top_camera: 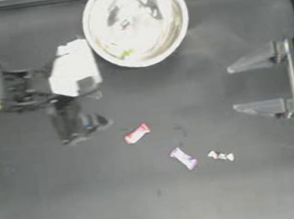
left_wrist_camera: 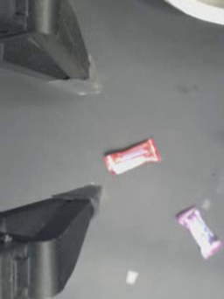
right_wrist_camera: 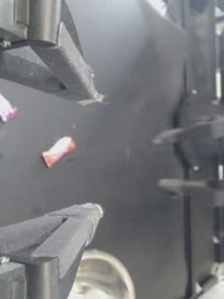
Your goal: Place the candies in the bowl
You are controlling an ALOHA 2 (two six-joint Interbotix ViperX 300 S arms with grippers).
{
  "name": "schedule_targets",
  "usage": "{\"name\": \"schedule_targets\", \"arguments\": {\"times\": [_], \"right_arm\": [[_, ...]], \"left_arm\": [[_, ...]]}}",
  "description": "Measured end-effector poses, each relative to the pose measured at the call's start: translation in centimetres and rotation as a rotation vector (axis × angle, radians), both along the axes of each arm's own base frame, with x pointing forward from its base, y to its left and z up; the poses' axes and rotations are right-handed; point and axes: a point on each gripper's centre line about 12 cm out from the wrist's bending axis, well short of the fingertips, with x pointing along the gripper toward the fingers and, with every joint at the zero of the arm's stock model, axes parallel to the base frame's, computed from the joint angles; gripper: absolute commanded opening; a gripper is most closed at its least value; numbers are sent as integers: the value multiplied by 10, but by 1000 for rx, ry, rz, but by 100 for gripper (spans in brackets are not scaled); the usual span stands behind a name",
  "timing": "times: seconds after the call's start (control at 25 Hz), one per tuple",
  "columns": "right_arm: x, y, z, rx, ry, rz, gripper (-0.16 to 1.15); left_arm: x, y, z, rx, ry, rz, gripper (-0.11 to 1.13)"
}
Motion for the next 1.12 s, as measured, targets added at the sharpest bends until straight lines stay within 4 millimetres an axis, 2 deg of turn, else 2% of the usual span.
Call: {"name": "schedule_targets", "arguments": {"times": [0.44, 0.96, 1.12], "right_arm": [[-2, 0, -2, 1, -9, 0, 98], [-2, 2, -2, -2, -43, 10, 98], [-2, 4, -1, -2, -48, 17, 98]], "left_arm": [[43, -2, -52, -60, 146, 39, 97], [64, -2, -106, -82, 259, 58, 96], [70, -1, -114, -76, 270, 56, 95]]}}
